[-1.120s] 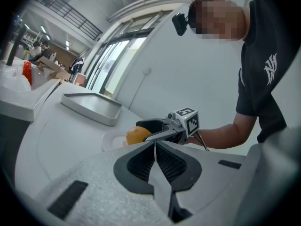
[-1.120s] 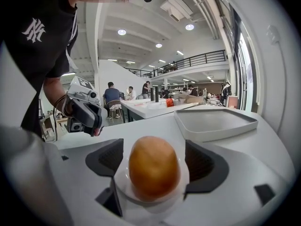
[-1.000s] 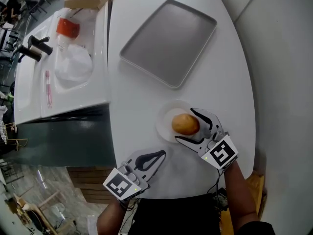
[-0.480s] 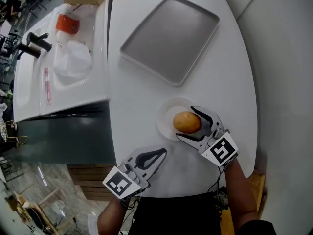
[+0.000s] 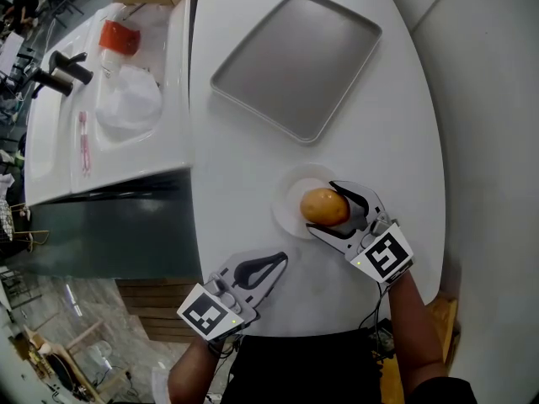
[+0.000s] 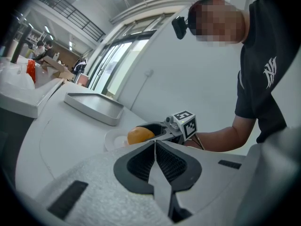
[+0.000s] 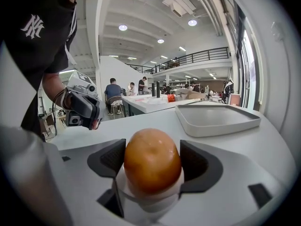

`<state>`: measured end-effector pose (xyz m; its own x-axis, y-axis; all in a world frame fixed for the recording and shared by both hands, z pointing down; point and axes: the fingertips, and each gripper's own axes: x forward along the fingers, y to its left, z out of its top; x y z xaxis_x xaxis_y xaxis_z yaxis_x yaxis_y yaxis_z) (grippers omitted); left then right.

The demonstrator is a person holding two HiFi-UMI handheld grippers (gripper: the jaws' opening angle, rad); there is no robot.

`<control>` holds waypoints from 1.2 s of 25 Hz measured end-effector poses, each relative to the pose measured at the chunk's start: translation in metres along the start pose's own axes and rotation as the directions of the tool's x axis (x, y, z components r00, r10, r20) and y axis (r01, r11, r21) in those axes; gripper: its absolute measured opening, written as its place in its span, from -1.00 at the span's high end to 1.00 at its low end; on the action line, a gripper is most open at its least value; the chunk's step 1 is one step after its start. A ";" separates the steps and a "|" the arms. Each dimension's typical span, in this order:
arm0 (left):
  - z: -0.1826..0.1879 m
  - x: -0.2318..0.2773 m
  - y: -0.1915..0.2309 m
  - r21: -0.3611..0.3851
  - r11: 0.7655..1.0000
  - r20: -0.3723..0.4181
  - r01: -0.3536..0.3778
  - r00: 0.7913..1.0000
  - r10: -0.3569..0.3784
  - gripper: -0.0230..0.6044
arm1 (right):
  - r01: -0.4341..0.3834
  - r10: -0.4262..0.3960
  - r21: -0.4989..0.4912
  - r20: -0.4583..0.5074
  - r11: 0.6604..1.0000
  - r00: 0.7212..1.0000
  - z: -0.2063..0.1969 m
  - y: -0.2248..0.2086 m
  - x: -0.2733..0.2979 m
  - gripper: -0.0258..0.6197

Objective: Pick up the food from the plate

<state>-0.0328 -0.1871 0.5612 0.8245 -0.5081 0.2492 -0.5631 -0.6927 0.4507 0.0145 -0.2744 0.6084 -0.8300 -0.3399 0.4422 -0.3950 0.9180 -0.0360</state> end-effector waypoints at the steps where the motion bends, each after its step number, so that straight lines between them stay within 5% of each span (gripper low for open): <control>1: 0.000 -0.001 -0.001 0.002 1.000 0.001 0.000 1.000 0.000 0.90 | -0.003 0.003 -0.002 0.004 1.000 1.000 0.001 0.001 0.000 -0.18; 15: 0.007 -0.022 -0.021 0.036 0.999 0.009 -0.022 1.000 0.022 0.90 | -0.019 0.017 0.049 0.052 0.999 0.999 0.029 0.026 -0.022 -0.17; 30: 0.051 -0.097 -0.115 0.212 0.977 0.113 -0.031 0.994 0.006 0.90 | 0.055 -0.044 -0.055 0.188 0.997 0.981 0.131 0.119 -0.114 -0.17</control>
<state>-0.0515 -0.0843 0.4417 0.8091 -0.5673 0.1534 -0.5872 -0.7698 0.2505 0.0103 -0.1529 0.4367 -0.8710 -0.4123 0.2671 -0.4180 0.9077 0.0379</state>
